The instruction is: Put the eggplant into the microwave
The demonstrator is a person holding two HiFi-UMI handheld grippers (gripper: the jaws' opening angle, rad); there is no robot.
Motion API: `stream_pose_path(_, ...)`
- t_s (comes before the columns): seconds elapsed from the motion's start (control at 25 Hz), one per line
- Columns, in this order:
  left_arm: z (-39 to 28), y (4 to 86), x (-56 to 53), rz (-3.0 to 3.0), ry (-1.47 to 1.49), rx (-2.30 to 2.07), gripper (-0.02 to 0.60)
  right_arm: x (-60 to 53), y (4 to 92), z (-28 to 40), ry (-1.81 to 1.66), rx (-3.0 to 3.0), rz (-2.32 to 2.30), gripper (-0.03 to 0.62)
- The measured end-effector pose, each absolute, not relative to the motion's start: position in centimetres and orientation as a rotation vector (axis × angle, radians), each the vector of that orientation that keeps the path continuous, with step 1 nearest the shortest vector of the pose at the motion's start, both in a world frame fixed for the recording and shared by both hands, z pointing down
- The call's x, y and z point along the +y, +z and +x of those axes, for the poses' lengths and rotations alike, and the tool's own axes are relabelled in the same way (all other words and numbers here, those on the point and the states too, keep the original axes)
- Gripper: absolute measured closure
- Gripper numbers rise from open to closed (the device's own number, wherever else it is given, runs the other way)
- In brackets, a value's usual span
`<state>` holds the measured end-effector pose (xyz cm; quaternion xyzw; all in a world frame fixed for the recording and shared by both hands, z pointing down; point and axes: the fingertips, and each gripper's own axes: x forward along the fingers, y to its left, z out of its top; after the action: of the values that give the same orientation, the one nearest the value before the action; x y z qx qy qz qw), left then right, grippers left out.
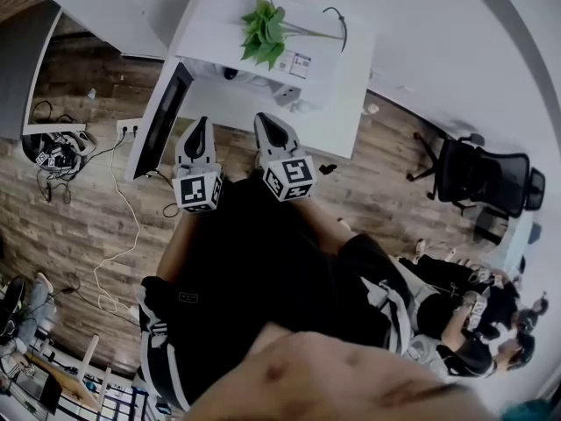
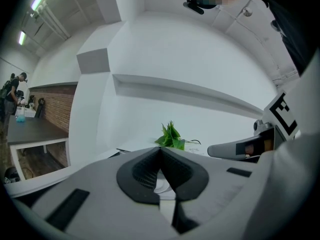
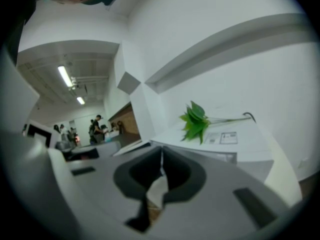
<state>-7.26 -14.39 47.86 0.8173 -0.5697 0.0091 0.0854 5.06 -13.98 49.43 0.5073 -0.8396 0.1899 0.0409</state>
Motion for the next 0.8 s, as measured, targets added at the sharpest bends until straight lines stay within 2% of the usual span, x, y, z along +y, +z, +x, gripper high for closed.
stream_pose_path(0.8, -6.68, 47.96, -14.53, 2.436, 0.021, -1.690, 0.549, -14.10, 49.05, 5.26, 0.500, -2.605, 1.505, 0.563)
